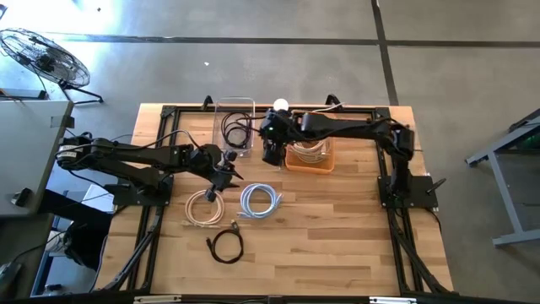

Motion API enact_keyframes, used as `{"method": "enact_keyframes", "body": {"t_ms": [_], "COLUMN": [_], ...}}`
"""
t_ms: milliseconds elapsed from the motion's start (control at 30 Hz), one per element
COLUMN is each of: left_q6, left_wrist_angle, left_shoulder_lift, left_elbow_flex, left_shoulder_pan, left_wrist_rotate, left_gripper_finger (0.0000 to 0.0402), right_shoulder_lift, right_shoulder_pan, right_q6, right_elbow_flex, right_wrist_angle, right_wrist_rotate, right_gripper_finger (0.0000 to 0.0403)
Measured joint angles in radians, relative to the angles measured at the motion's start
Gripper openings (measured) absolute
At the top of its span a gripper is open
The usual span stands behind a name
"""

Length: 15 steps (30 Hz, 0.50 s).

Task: Pick & Place USB Port
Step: Put the black charger cable into the transparent bin

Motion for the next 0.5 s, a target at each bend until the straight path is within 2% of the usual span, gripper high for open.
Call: {"method": "enact_keyframes", "body": {"t_ms": [200,500], "left_q6": [0.001,0.001], "left_wrist_angle": [-0.059,-0.108], "left_shoulder_lift": [-0.013,-0.075], "left_elbow_flex": [0.0,0.0], "left_shoulder_pan": [0.0,0.0], "left_wrist_rotate": [0.0,-0.005], "left_gripper_finger": [0.0136,0.0136], "right_shoulder_lift": [0.104,0.143], "right_shoulder_pan": [-0.023,-0.083], "right_q6": [-0.008,-0.013], "right_elbow_flex": [0.138,0.129], "right_wrist_angle": [-0.18,-0.202], "right_wrist_rotate": [0.012,-0.024], "right_gripper_finger": [0.0209,0.0208]}}
